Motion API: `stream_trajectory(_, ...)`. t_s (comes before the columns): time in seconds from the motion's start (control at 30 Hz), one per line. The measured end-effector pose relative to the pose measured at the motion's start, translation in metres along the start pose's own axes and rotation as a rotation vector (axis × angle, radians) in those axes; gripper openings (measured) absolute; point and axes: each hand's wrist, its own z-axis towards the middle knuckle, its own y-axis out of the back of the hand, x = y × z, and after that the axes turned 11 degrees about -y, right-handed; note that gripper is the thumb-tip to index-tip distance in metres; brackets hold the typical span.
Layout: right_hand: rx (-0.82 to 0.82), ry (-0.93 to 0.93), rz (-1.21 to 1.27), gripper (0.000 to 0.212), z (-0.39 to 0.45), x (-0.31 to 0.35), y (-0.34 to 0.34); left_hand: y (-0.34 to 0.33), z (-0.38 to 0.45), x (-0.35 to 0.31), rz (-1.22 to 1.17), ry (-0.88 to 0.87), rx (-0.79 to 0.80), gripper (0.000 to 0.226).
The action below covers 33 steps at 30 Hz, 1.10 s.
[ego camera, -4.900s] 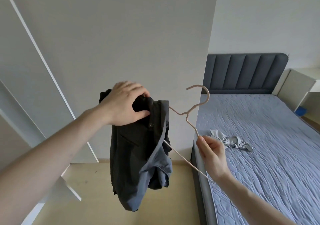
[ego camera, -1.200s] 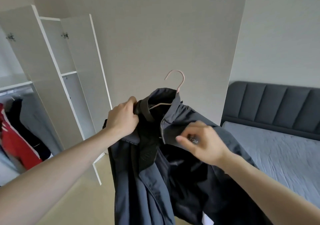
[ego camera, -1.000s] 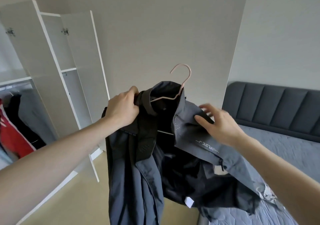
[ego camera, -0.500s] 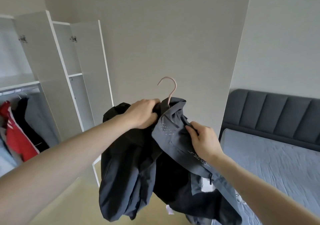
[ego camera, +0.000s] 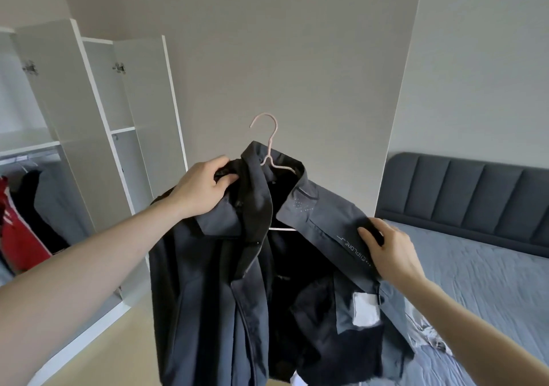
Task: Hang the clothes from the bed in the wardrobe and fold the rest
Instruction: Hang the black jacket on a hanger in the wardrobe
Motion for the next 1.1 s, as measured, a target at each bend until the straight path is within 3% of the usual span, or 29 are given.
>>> stream_trajectory(0.07,-0.096,-0.006,0.055,0.024,-0.005,0.002,0.000,-0.001,0.001,0.001,0.091,-0.042,-0.058,0.022)
stream_trajectory(0.17,-0.194,0.067,0.193,0.013,-0.013,0.025,-0.002,-0.007,0.004,-0.003,0.268,-0.127,-0.113,0.018)
stream_trajectory(0.2,-0.205,0.088,0.240,0.019,-0.016,0.034,-0.006,-0.010,0.005,-0.005,0.326,-0.148,-0.126,0.017)
stream_trajectory(0.37,-0.098,0.136,0.468,0.029,-0.052,0.071,-0.028,-0.019,0.001,-0.006,0.433,-0.128,-0.122,0.005)
stream_trajectory(0.5,-0.013,0.284,0.327,0.028,-0.081,0.068,-0.051,-0.019,-0.006,-0.004,0.383,-0.060,-0.118,0.004)
stream_trajectory(0.57,0.050,0.246,0.236,0.027,-0.084,0.062,-0.058,-0.019,-0.009,-0.007,0.371,-0.062,-0.120,0.004)
stream_trajectory(0.63,0.122,0.161,0.110,0.039,-0.080,0.055,-0.060,-0.017,-0.011,-0.009,0.373,-0.064,-0.127,0.005)
stream_trajectory(0.8,-0.111,0.018,0.014,0.076,-0.047,0.063,-0.048,-0.007,-0.015,-0.005,0.343,-0.032,-0.162,0.003)
stream_trajectory(0.97,-0.049,0.079,0.013,0.098,-0.003,0.106,-0.039,-0.009,-0.014,-0.013,0.309,-0.030,-0.180,0.002)
stream_trajectory(1.03,-0.038,0.123,-0.067,0.096,0.010,0.114,-0.043,-0.010,-0.012,-0.016,0.296,-0.017,-0.178,0.003)
stream_trajectory(1.1,-0.049,0.143,-0.122,0.074,0.024,0.115,-0.045,-0.011,-0.011,-0.017,0.288,-0.007,-0.177,0.004)
